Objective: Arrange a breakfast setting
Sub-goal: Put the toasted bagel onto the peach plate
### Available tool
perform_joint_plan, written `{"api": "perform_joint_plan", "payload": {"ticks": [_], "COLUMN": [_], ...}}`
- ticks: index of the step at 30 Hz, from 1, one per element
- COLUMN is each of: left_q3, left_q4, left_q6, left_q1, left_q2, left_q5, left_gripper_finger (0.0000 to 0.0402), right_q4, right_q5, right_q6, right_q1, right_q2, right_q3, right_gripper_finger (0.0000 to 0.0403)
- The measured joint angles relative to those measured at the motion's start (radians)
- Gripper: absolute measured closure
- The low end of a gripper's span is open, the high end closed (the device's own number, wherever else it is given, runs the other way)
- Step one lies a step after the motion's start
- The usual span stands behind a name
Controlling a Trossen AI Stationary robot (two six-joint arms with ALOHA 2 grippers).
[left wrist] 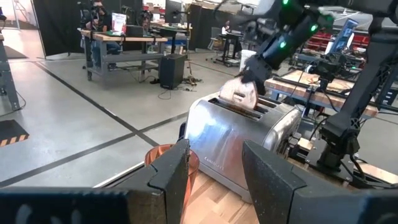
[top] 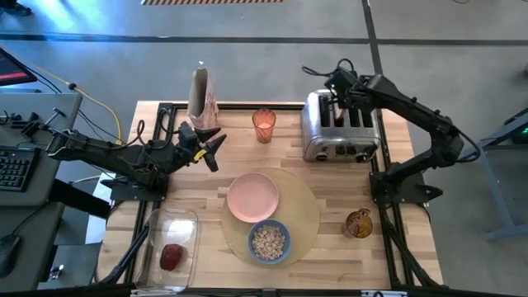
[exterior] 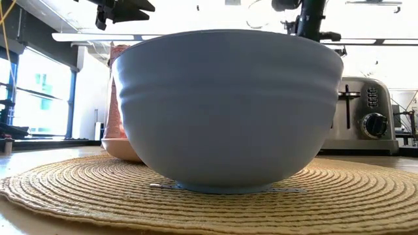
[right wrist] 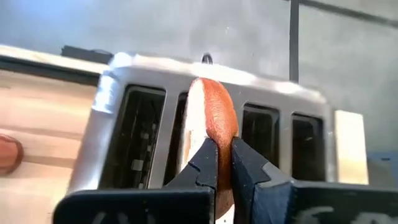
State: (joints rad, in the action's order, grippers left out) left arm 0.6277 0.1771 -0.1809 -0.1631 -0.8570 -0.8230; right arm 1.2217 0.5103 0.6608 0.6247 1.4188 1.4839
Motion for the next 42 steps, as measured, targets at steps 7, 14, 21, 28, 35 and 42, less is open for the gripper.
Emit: {"api": "perform_joint_plan", "payload": {"ticks": [7, 14, 21, 28, 35, 42], "left_q3": [0.000, 0.000, 0.000, 0.000, 0.000, 0.000], "left_q4": [-0.001, -0.001, -0.001, -0.001, 0.005, 0.009], "left_q6": [0.001, 0.001, 0.001, 0.000, -0.001, -0.078], "left_q1": [0.000, 0.000, 0.000, 0.000, 0.000, 0.000], "left_q2": [0.000, 0.000, 0.000, 0.000, 0.000, 0.000], "left_q5": [0.000, -0.002, -0.011, -0.009, 0.012, 0.085], "left_gripper_finger": [0.0264, 0.0264, 0.0264, 0.0264, 0.0264, 0.0264], "right_q4": [0.068, 0.167, 0.244, 0.246, 0.198, 0.121], "right_q5": [0.004, -0.003, -0.052, -0.127, -0.142, -0.148], "right_q6": [-0.039, -0.066, -0.067, -0.053, -0.012, -0.017], "right_q1": [-0.004, -0.029, -0.096, -0.222, -0.373, -0.499], "right_q2": [-0.001, -0.001, -0.001, -0.007, -0.007, -0.007], "right_q3": [0.150, 0.301, 0.420, 0.449, 0.449, 0.449], "right_gripper_finger": [0.0403, 0.0403, 0.0403, 0.0403, 0.0403, 0.0403]}}
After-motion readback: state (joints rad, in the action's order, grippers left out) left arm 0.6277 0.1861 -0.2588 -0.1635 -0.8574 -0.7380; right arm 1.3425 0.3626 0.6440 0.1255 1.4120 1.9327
